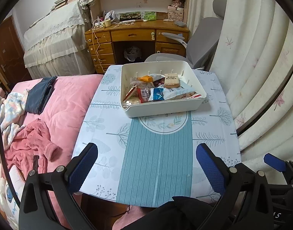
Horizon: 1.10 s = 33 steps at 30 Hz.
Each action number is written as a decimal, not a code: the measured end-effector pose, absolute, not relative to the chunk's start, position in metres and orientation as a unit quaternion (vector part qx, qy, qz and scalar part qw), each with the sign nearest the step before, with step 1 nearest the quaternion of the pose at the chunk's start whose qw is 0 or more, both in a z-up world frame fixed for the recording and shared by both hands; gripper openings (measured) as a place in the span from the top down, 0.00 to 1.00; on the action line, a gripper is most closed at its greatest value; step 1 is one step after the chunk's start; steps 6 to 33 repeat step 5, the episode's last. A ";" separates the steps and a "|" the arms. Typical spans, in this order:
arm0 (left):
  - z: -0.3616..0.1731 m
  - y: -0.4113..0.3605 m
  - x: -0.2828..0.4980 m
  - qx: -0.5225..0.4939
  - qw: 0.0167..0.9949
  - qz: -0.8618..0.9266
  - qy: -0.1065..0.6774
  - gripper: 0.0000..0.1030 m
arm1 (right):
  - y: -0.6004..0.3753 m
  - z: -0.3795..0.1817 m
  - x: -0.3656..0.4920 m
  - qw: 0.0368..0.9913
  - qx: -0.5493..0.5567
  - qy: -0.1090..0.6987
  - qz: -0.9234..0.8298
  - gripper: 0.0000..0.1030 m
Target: Organize snacks
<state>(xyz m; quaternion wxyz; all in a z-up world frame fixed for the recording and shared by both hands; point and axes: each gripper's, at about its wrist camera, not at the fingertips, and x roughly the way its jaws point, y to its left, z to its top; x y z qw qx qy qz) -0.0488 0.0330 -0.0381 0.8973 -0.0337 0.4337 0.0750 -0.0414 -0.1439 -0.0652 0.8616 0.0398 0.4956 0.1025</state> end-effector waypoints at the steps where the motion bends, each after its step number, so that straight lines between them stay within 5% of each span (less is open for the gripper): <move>1: -0.038 0.033 -0.047 -0.033 0.897 0.075 0.434 0.01 | -0.145 -0.065 -0.039 0.861 0.040 0.496 0.103 0.00; 33: -0.038 0.031 -0.042 -0.033 0.897 0.075 0.435 0.01 | -0.146 -0.068 -0.032 0.860 0.041 0.498 0.104 0.00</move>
